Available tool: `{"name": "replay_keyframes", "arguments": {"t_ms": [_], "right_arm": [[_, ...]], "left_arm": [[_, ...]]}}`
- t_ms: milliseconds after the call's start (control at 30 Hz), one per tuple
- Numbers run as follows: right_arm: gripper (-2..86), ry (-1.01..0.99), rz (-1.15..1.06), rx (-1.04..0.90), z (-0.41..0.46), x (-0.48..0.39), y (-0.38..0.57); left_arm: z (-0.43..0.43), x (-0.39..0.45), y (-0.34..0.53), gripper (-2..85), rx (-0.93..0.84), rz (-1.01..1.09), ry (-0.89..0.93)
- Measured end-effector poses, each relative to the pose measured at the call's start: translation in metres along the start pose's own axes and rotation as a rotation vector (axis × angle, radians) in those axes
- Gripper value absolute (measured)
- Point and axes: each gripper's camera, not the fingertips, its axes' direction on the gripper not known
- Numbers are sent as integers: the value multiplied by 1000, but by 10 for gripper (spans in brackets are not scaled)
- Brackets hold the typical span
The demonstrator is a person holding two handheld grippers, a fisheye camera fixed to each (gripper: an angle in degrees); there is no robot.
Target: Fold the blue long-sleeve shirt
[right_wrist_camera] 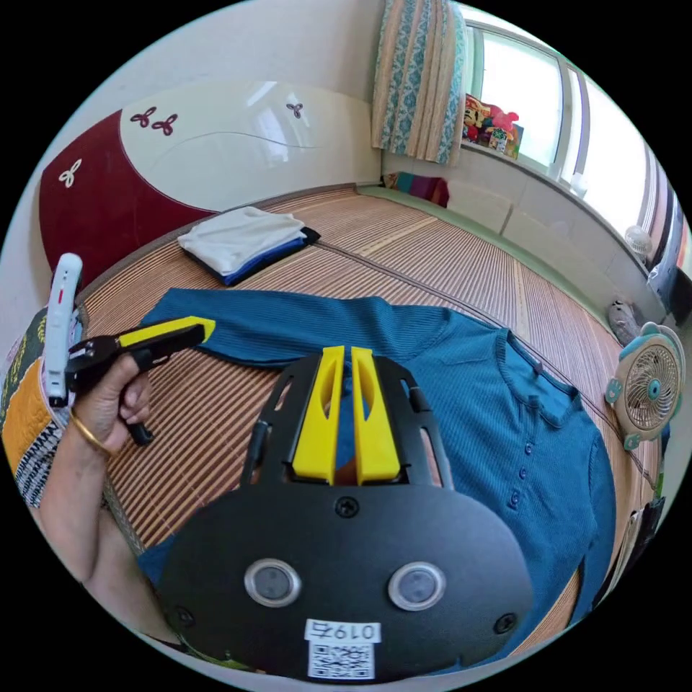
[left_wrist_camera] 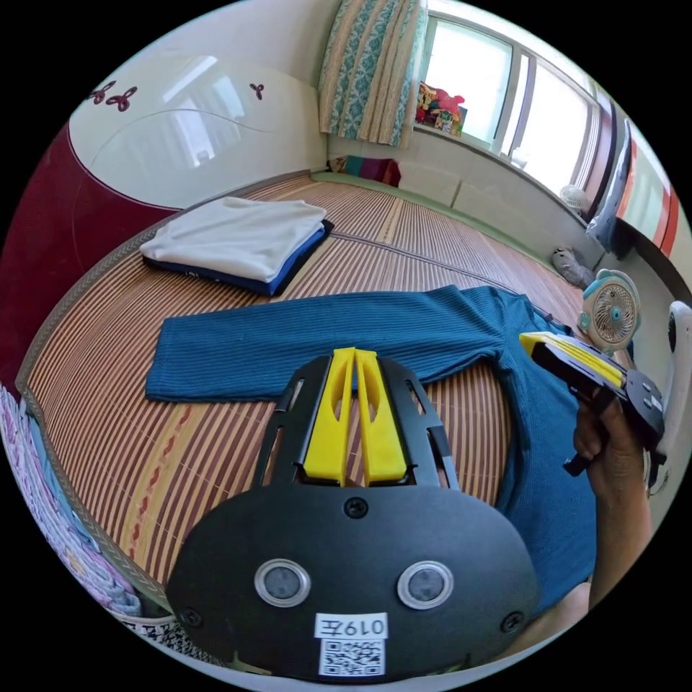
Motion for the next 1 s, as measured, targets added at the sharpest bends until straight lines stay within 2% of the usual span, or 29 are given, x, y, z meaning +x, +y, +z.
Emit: {"name": "replay_keyframes", "arguments": {"t_ms": [100, 333, 500, 567, 633, 733, 767, 833, 900, 967, 1000], "right_arm": [[-8, -3, 6, -34, 4, 13, -32], [-9, -77, -42, -233, 10, 41, -91], [-9, -71, -120, -243, -15, 55, -130], [-7, -57, -146, -157, -40, 69, -155], [-2, -69, -134, -99, -54, 87, -178], [35, -47, -168, -30, -60, 114, -224], [48, -74, -201, -24, -55, 122, -245], [44, -92, -233, -85, -40, 133, -278], [21, -48, -246, -162, -23, 141, -308], [-2, -157, -210, -213, -11, 152, -339], [-5, -198, -207, -225, -9, 153, -345]], "left_arm": [[13, -1, -11, 9, -85, -1, -28], [18, -7, -32, 7, -127, -24, 6], [15, -2, -44, 7, -136, -11, -26], [3, 3, -51, 8, -94, -5, -28], [-11, 12, -56, 9, -19, 32, 24], [-30, 39, -58, 12, 116, 157, 206], [-31, 48, -58, 13, 144, 175, 291], [-25, 58, -60, 15, 139, 192, 351], [-16, 61, -65, 16, 82, 178, 217], [-7, 41, -76, 14, 2, 73, -25], [-7, 32, -78, 14, -2, 35, -49]]}}
